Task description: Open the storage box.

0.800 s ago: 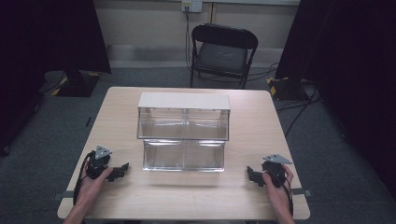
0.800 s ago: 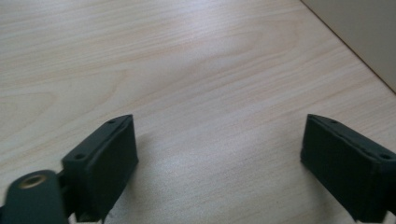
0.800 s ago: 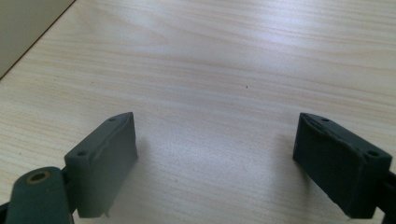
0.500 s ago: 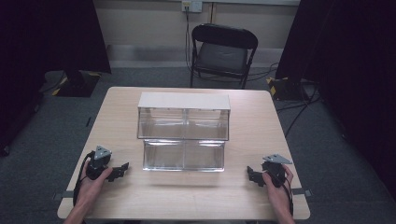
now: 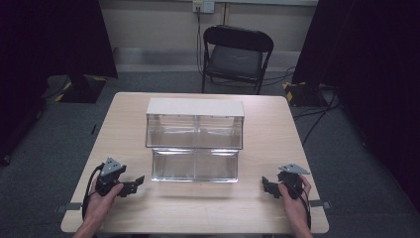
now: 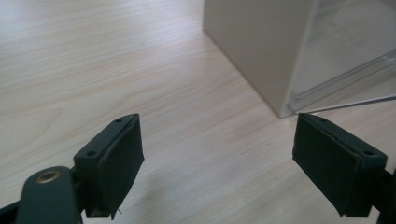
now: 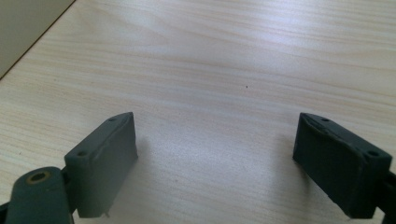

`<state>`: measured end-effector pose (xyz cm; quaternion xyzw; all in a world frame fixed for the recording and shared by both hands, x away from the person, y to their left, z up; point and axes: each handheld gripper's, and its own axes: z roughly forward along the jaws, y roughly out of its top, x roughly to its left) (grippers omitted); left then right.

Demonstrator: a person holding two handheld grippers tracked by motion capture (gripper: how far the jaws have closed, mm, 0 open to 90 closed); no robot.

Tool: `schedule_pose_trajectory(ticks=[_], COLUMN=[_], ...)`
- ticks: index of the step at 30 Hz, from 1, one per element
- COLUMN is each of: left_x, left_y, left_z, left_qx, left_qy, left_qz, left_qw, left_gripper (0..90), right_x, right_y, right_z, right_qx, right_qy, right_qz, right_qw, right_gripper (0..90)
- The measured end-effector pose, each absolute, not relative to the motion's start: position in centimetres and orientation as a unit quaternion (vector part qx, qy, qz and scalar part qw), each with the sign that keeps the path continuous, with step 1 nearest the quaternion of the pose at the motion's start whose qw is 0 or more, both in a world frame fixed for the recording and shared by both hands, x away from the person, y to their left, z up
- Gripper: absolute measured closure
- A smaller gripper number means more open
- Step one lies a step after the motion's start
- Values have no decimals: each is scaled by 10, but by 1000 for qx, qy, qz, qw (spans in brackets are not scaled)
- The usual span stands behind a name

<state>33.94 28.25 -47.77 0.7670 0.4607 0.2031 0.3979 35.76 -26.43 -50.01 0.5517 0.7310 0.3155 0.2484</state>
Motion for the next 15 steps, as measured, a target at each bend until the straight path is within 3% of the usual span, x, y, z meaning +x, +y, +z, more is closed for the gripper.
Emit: schedule_pose_trajectory(ticks=[15], left_x=[327], left_y=[255], left_z=[-469], left_qx=[785], left_qy=[406], left_qz=[181], left_qw=[431], left_gripper=[156], right_x=[358], right_y=[-264], right_z=[-500], right_qx=[552], right_qy=[731], right_qz=[315], right_qw=[248], right_gripper=[127])
